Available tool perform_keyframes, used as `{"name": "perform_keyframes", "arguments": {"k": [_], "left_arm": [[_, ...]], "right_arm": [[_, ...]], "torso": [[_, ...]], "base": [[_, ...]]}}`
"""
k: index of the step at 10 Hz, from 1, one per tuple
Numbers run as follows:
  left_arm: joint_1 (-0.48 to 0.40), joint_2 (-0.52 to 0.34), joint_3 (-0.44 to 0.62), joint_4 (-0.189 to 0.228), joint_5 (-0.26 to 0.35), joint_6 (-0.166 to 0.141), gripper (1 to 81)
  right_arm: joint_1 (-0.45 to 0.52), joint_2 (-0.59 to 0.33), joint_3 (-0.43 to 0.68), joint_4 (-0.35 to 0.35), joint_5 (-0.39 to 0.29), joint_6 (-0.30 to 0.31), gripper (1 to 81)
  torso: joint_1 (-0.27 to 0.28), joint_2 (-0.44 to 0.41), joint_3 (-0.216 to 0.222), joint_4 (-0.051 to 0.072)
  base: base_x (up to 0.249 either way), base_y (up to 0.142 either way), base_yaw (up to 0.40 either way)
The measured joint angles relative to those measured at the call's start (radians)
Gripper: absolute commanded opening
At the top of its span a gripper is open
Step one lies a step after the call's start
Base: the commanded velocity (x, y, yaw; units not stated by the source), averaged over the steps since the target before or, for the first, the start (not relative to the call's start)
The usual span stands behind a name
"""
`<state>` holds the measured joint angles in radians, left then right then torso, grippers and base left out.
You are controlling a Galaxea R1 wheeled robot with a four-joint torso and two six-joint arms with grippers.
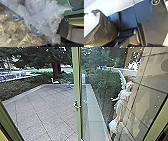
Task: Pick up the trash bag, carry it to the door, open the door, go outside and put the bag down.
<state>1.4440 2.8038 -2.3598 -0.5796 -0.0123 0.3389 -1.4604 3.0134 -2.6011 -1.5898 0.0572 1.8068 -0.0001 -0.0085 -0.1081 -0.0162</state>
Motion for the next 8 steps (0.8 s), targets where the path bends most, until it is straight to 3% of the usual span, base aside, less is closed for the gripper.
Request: {"name": "perform_keyframes", "arguments": {"k": [8], "left_arm": [[0.011,0.001,0.000,0.000,0.005,0.000,1.0]], "right_arm": [[-0.010,0.000,0.000,-0.001,0.000,0.000,81.1]], "torso": [[-0.001,-0.001,0.000,0.000]], "base": [[0.070,0.000,0.000]]}}
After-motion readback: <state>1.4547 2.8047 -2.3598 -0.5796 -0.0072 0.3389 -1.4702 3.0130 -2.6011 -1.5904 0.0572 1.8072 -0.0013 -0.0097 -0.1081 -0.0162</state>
